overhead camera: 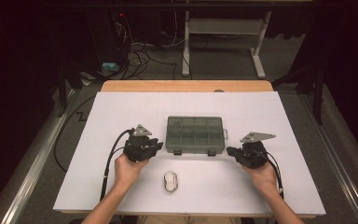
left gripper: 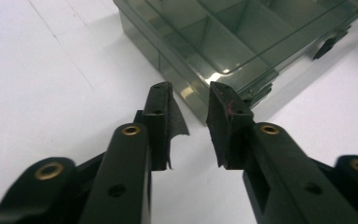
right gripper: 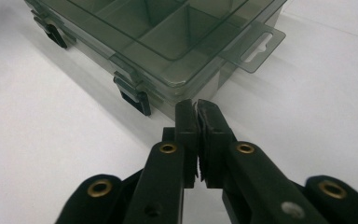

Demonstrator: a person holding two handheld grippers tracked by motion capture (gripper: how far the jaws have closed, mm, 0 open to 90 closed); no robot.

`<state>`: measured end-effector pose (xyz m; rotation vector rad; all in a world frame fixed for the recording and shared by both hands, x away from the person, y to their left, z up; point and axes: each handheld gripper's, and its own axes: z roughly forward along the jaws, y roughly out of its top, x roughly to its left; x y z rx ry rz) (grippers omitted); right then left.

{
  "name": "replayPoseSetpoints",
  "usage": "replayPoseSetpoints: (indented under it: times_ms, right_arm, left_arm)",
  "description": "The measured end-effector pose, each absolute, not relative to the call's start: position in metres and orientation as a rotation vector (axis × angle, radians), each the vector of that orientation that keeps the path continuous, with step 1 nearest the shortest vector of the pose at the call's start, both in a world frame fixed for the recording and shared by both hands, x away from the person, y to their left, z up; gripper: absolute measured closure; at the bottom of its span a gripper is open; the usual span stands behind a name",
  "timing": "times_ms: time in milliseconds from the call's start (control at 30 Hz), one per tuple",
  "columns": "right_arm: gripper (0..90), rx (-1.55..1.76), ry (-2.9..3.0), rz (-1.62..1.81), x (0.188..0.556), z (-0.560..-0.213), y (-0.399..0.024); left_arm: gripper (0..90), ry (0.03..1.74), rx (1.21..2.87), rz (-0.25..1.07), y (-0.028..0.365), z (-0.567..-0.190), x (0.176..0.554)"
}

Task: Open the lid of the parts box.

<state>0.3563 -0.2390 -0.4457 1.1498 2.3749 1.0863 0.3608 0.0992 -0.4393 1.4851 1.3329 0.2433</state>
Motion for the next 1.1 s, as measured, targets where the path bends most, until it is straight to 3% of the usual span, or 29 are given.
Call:
replayPoseSetpoints:
  times_ms: [500,1100]
  right_arm:
    - [90.0,1.153,2.444,1.005,0.362,-0.442,-0.232]
    - [90.0,1.141,2.462,0.992,0.364,-0.442,-0.231]
  left_arm:
    - [77.5,1.333,1.638,0.209,0.088,-0.448,0.362]
    - [77.4,1.325,1.656,0.216,0.083,-0.453,0.363]
